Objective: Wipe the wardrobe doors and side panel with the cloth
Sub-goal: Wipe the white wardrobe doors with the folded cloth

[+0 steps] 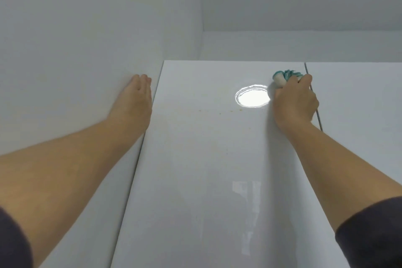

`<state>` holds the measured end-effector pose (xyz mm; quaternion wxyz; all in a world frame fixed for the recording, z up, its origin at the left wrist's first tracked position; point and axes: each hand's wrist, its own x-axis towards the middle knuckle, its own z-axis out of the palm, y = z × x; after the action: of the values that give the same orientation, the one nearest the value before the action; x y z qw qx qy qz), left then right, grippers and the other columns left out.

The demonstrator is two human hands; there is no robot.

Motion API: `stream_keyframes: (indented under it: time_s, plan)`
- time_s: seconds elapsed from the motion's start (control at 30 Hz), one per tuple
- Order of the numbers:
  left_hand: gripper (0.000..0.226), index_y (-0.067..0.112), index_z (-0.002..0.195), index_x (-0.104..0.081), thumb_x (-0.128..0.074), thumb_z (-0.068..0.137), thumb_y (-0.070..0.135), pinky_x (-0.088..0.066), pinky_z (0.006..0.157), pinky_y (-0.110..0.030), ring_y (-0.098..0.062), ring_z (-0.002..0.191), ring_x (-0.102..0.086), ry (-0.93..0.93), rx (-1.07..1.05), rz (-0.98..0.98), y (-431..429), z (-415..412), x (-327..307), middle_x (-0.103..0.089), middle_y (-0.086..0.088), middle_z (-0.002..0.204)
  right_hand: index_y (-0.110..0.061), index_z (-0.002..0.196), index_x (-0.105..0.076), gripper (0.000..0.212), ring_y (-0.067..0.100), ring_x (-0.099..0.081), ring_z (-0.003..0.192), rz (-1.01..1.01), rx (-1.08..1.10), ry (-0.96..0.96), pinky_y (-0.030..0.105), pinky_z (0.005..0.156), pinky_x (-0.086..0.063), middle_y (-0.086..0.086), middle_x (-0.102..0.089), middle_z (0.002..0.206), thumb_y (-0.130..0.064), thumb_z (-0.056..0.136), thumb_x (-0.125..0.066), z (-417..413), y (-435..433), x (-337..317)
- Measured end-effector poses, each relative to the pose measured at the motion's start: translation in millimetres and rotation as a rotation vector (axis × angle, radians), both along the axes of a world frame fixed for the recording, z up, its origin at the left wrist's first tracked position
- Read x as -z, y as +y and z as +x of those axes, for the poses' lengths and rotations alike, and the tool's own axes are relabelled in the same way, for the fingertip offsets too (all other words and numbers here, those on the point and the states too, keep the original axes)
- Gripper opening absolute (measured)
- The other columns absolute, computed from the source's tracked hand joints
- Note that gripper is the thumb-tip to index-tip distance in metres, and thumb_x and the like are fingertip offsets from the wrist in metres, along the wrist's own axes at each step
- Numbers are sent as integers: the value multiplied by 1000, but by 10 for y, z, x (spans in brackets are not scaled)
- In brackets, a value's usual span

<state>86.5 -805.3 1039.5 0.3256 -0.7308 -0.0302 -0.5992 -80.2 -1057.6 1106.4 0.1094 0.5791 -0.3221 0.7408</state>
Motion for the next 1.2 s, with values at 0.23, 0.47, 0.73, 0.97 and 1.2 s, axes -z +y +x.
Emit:
stream_keyframes:
  time_s: [0.23, 0.47, 0.73, 0.97, 1.2]
  plan:
    - [63, -14, 146, 6, -11, 101, 27, 0, 119, -52, -42, 147, 6, -10, 34, -36, 90, 29, 17, 9, -31, 156, 1, 124, -45, 35, 32, -54, 79, -128, -21, 195, 34, 63, -31, 15, -40, 125, 4, 89, -42, 425, 433, -16]
    - [62, -23, 140, 8, -6, 99, 21, 4, 118, -56, -51, 143, 7, -70, 39, -116, 55, 19, 35, 9, -42, 149, -1, 126, -42, 35, 30, -58, 94, -223, -113, 273, 34, 65, -30, 11, -42, 122, 4, 92, -35, 797, 792, -125]
    - [60, -20, 142, 8, -6, 100, 21, 4, 119, -52, -48, 144, 7, -65, 55, -139, 40, 61, -5, 10, -39, 152, -4, 123, -46, 34, 22, -37, 78, -381, -121, 434, 32, 67, -30, 9, -40, 126, 4, 90, -39, 1270, 1228, -182]
    - [60, -19, 143, 6, -6, 100, 22, 2, 119, -51, -47, 145, 5, -82, 79, -152, 32, 83, -6, 8, -38, 152, -10, 116, -53, 25, 26, -48, 102, -570, -117, 475, 34, 69, -28, 8, -44, 123, -6, 95, -40, 1541, 1333, -234]
    - [59, -19, 143, 4, -9, 101, 21, 2, 119, -51, -47, 145, 4, -79, 88, -144, 29, 84, -2, 6, -37, 153, -13, 112, -54, 29, 25, -41, 114, -734, -77, 466, 36, 90, -30, 4, -45, 125, -4, 86, -44, 1584, 1166, -255]
